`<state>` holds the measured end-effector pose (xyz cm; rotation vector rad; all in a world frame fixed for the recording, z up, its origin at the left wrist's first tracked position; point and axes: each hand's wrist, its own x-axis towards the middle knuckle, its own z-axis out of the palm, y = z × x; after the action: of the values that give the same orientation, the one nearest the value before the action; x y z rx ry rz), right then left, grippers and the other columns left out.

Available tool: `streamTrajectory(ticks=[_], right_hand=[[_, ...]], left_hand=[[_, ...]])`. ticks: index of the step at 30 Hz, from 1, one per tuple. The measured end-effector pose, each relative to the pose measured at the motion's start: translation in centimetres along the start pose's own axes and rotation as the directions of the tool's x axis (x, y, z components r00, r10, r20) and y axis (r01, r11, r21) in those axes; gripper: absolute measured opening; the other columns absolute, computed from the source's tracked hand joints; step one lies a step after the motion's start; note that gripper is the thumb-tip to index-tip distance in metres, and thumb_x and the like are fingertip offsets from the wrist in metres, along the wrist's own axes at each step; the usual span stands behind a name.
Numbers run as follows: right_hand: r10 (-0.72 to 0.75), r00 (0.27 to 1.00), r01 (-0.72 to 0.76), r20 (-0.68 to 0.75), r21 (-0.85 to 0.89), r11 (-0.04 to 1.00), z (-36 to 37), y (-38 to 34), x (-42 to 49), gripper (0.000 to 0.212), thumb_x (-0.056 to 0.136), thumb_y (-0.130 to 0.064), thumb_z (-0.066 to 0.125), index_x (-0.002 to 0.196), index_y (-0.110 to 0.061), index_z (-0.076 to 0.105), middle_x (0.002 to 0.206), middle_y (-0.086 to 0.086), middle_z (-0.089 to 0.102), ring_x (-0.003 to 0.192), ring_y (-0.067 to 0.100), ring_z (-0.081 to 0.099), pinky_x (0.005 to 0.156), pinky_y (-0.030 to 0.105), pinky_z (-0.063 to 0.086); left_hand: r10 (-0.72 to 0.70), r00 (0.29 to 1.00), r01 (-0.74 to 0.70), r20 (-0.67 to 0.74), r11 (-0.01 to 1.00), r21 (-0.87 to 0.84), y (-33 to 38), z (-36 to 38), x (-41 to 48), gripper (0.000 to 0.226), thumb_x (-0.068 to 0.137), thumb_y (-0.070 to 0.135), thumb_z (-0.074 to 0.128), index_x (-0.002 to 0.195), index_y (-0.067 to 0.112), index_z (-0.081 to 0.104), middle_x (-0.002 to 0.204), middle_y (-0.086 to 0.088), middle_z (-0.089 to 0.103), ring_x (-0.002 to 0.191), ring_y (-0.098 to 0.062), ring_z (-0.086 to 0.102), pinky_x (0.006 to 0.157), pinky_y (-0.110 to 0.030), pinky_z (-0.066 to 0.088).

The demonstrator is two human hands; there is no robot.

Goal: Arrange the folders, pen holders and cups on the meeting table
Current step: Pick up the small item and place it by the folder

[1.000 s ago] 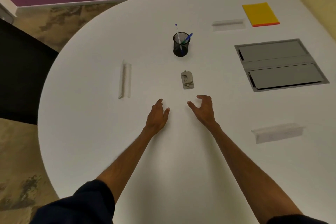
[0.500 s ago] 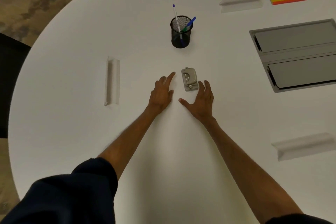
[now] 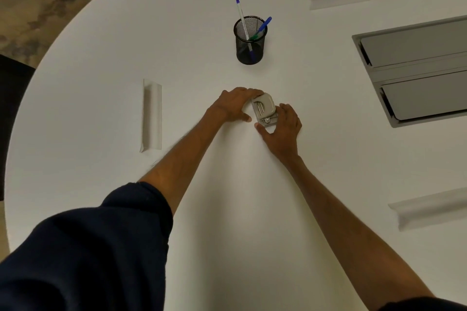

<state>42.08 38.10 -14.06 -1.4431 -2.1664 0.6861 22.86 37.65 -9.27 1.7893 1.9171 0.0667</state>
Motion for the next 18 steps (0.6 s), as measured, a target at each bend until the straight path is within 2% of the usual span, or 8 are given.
streamTrajectory(ticks=[3, 6, 9, 11, 15, 18], right_hand=[[0.017, 0.997, -0.021, 0.079, 0.055, 0.998, -0.6, 0.0, 0.1, 0.065, 0.083, -0.035, 0.074, 0.136, -0.003, 0.051, 0.146, 0.014, 0.044, 0.142, 0.029, 0.035, 0.114, 0.043, 0.025], [0.036, 0.988, -0.05, 0.152, 0.088, 0.995, -1.3, -0.3, 0.5, 0.063, 0.084, -0.029, 0.074, 0.137, -0.007, 0.05, 0.146, 0.012, 0.041, 0.142, 0.026, 0.032, 0.113, 0.044, 0.027], [0.013, 0.985, -0.029, 0.173, 0.09, 0.995, -1.9, -0.9, 0.4, 0.058, 0.083, -0.018, 0.072, 0.137, -0.01, 0.052, 0.134, 0.011, 0.049, 0.132, 0.028, 0.041, 0.106, 0.043, 0.036], [-0.009, 0.984, -0.008, 0.177, 0.095, 0.995, -2.2, -1.3, 0.0, 0.057, 0.081, -0.01, 0.07, 0.135, -0.011, 0.053, 0.125, 0.011, 0.054, 0.123, 0.029, 0.046, 0.098, 0.042, 0.039], [-0.048, 0.979, 0.017, 0.196, 0.158, 0.987, -3.1, -1.4, -1.1, 0.055, 0.078, -0.003, 0.072, 0.13, -0.004, 0.055, 0.116, 0.016, 0.058, 0.11, 0.033, 0.051, 0.092, 0.034, 0.038], [-0.003, 0.963, -0.047, 0.268, 0.178, 0.983, -4.1, -1.2, -2.1, 0.054, 0.079, -0.005, 0.071, 0.13, -0.007, 0.053, 0.119, 0.014, 0.054, 0.107, 0.028, 0.056, 0.088, 0.028, 0.038]], left_hand=[[-0.042, 0.994, 0.029, -0.1, 0.992, -0.121, -0.1, 0.8, -0.9, 0.071, 0.081, 0.029, 0.077, 0.142, 0.021, 0.041, 0.144, -0.002, 0.05, 0.133, -0.024, 0.045, 0.107, -0.039, 0.036], [-0.138, 0.965, 0.081, -0.222, 0.965, -0.248, 0.6, 2.3, -2.3, 0.056, 0.08, 0.022, 0.077, 0.129, 0.015, 0.049, 0.126, -0.008, 0.061, 0.115, -0.028, 0.055, 0.093, -0.037, 0.044], [-0.252, 0.914, 0.131, -0.32, 0.926, -0.353, 1.9, 4.0, -3.8, 0.044, 0.08, 0.015, 0.075, 0.116, 0.006, 0.051, 0.108, -0.013, 0.065, 0.096, -0.031, 0.058, 0.077, -0.034, 0.044], [-0.278, 0.899, 0.136, -0.337, 0.911, -0.39, 2.4, 4.8, -4.8, 0.041, 0.081, 0.014, 0.074, 0.112, 0.006, 0.049, 0.105, -0.013, 0.065, 0.094, -0.031, 0.058, 0.075, -0.035, 0.044], [-0.31, 0.902, 0.127, -0.3, 0.856, -0.502, 3.1, 5.2, -6.6, 0.055, 0.073, 0.018, 0.083, 0.112, 0.007, 0.046, 0.109, -0.007, 0.066, 0.096, -0.028, 0.06, 0.078, -0.032, 0.044], [-0.435, 0.877, 0.158, -0.204, 0.663, -0.732, 4.1, 4.8, -7.7, 0.075, 0.063, 0.03, 0.091, 0.118, 0.011, 0.043, 0.108, 0.002, 0.066, 0.095, -0.017, 0.063, 0.082, -0.027, 0.047]])
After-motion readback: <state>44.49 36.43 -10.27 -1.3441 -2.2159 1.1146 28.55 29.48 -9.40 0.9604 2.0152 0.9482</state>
